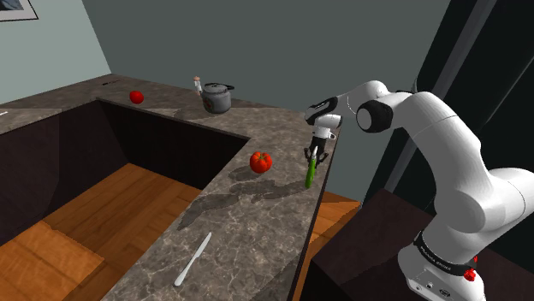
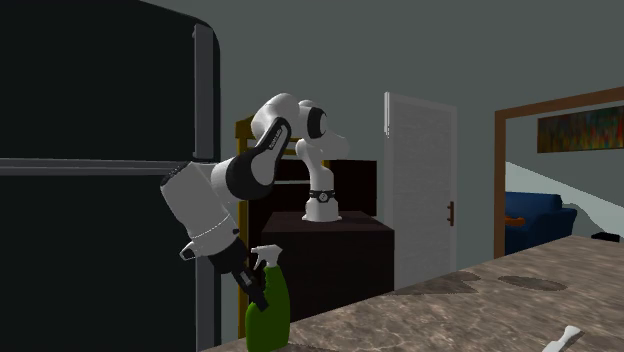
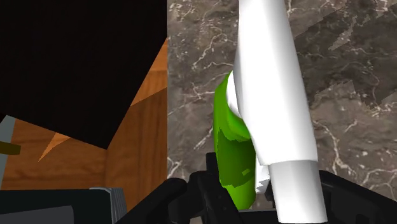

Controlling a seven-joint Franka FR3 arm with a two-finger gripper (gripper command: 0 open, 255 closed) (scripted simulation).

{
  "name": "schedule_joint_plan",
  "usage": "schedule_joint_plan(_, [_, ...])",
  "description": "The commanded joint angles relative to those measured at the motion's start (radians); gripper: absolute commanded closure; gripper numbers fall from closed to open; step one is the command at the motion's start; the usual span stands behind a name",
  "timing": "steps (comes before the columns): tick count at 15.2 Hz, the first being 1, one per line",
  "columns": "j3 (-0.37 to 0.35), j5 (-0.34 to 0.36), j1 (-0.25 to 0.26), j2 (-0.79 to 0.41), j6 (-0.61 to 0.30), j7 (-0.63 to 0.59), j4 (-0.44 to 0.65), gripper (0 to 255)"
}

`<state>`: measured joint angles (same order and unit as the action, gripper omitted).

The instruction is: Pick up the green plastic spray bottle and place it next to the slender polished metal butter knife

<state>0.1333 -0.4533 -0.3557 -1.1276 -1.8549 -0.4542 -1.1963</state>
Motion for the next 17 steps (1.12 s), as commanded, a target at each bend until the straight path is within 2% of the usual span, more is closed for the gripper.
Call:
schedule_joint_plan(1, [0.0,0.0,0.0,0.0,0.0,0.0,-0.001,255])
schedule_joint_plan(17, [0.017,0.014,0.012,0.166,0.074,-0.02,-0.091,255])
